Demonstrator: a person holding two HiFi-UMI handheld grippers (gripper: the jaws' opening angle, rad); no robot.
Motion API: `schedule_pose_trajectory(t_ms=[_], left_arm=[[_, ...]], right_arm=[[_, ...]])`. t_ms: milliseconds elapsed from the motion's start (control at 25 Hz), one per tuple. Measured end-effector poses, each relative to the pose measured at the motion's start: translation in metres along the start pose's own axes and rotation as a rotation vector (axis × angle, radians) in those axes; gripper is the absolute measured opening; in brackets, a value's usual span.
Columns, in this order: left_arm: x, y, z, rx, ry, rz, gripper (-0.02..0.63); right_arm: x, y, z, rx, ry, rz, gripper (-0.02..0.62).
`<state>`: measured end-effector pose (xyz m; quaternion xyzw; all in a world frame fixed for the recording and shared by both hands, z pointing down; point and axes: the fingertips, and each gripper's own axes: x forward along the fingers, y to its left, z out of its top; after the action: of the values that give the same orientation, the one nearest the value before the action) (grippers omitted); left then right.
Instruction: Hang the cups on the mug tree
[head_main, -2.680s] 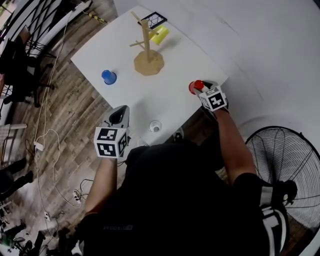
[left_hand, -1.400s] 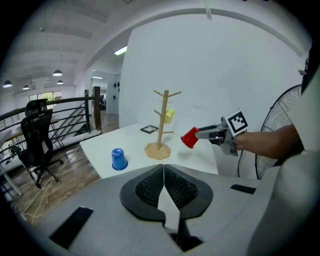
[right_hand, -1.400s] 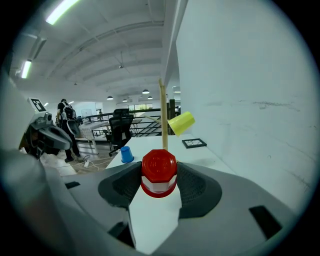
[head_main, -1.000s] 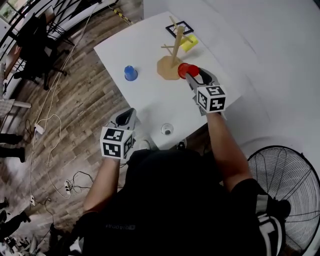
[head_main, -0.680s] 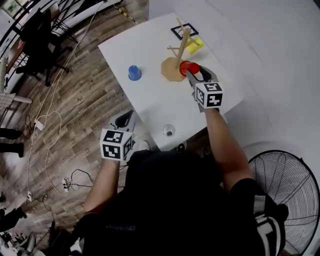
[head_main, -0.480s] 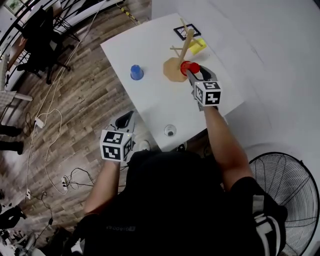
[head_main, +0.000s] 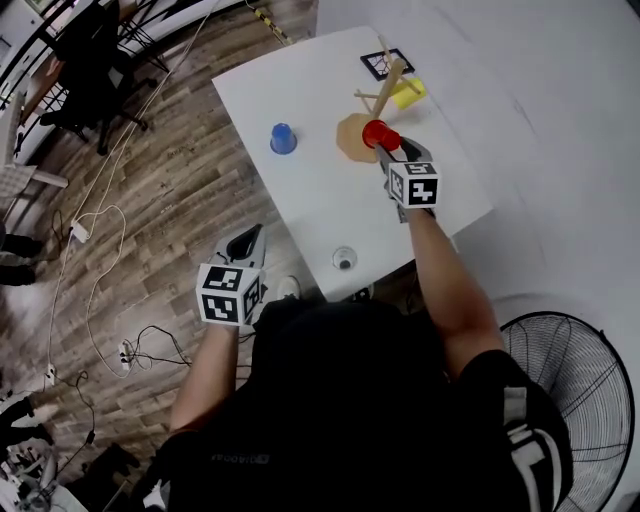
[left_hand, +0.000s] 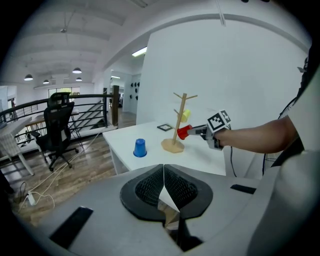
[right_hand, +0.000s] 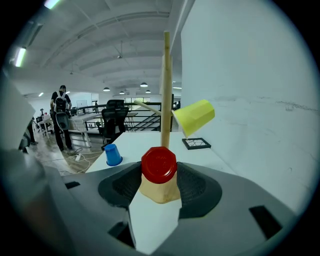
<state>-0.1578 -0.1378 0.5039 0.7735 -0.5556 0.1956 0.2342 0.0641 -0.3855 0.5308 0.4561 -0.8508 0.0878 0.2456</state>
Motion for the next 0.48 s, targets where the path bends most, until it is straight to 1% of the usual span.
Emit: schedule_pose_trajectory(t_ms=[240,480], left_arm=[[-0.002,0.002,-0.003,-0.001,-0.002,0.003,0.017],[-0.002,0.000,-0.002,0.013,-0.002,-0.017,0.017]], right_arm=[[0.008,0.005,-0.013,-0.020,0.054,0.009,0.218],[-0.006,0.010,-0.016,-0.009,0.057,0.017,0.222]])
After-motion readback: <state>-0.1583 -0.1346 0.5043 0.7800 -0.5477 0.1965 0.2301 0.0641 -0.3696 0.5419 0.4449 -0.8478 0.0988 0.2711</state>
